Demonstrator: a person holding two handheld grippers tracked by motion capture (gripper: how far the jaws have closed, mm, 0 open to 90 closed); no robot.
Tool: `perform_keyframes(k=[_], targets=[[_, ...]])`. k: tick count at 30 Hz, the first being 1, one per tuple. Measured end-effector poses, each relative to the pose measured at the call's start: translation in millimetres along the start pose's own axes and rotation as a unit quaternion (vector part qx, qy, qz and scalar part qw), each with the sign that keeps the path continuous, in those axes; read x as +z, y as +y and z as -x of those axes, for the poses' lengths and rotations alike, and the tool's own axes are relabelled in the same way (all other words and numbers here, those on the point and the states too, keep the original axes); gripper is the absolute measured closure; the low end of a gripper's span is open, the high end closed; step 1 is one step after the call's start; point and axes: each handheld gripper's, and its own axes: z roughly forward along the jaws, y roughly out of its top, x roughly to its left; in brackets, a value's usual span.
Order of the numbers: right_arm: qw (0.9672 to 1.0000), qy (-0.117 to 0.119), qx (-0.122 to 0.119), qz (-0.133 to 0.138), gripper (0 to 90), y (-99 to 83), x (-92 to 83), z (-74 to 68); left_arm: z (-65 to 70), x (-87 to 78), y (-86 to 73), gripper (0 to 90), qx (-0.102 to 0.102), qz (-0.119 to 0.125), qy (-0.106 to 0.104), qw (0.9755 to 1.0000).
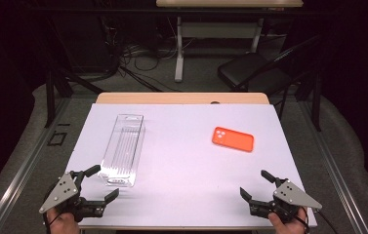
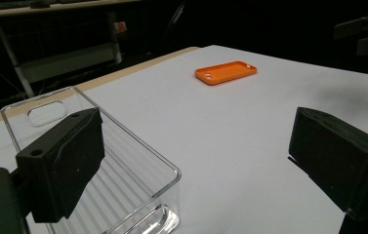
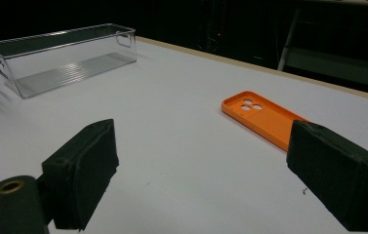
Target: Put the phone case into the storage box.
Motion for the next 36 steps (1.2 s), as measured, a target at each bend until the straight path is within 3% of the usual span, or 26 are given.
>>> perform_keyframes(k=[8,19,25,30,36], targets=[[1.0000,-0.002,0.002,-0.006,10.1,0.7,1.4,0.2,-0.5,-1.2,0.5,6.4,0.000,-0.004,0.001,1.0000],[0.9993,0.004,0.004,-0.037,7.7,6.6,9.6,1.1,-6.5,3.3,8.1,6.5,-0.023,-0.005,-0.019,0.9995],[0.9990,0.004,0.010,-0.043,7.7,15.7,10.9,8.2,-12.6,12.1,17.4,6.5,-0.041,-0.011,-0.037,0.9984],[0.9987,0.004,0.024,-0.045,7.6,23.3,14.3,16.8,-19.0,23.2,25.5,6.4,-0.051,-0.012,-0.066,0.9965],[0.9975,0.008,0.027,-0.064,7.0,30.0,24.8,26.4,-25.0,39.1,35.9,6.4,-0.045,-0.037,-0.063,0.9963]])
